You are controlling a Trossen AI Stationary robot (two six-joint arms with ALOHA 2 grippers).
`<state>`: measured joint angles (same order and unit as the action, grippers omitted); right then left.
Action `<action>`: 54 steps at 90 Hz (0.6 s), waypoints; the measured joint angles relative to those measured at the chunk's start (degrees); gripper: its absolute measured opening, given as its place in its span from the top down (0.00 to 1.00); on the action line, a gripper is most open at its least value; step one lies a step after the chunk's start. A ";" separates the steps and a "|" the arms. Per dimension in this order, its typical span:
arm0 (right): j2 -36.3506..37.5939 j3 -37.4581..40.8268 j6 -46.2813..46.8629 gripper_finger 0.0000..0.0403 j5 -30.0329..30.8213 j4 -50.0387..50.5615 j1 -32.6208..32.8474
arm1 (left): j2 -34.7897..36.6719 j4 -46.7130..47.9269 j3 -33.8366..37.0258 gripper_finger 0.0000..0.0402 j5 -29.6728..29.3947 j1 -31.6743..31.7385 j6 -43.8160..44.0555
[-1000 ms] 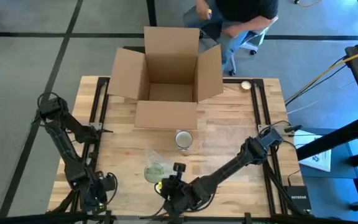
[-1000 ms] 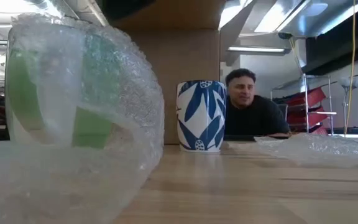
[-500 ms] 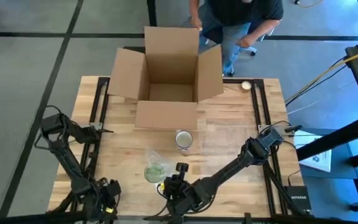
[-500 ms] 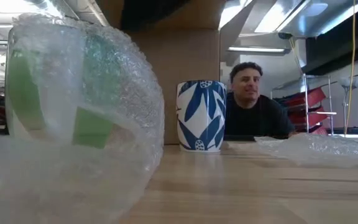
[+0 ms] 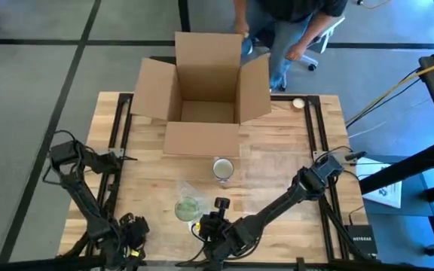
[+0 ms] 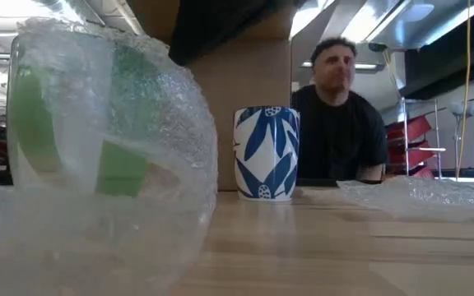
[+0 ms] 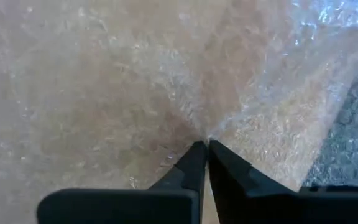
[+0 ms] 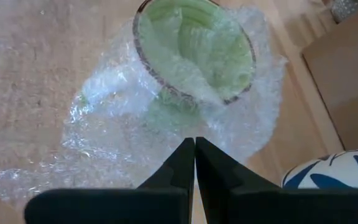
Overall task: Wrap mug
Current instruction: Wrap the green mug with the left side transparent bubble wrap
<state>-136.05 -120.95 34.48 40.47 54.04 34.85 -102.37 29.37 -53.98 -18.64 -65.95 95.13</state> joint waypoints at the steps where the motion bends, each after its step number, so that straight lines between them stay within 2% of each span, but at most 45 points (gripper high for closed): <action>1: 0.08 0.00 0.00 1.00 0.00 0.16 0.00 | -0.01 0.20 -0.33 1.00 0.00 0.01 -0.24; 14: 1.10 -0.21 -0.04 1.00 -0.47 3.11 0.00 | -0.58 6.77 -6.66 1.00 0.18 0.09 -4.13; 34: 2.58 -3.20 -0.24 1.00 -0.78 11.72 -0.02 | -0.28 17.37 -15.31 1.00 -11.08 1.45 -9.98; 54: 3.50 -3.34 -0.32 1.00 -7.12 16.49 -1.47 | -0.24 18.80 -20.22 1.00 -20.47 6.14 -20.63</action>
<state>-132.55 -124.29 34.16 33.35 70.53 33.38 -102.60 48.17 -74.20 -39.11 -59.81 74.51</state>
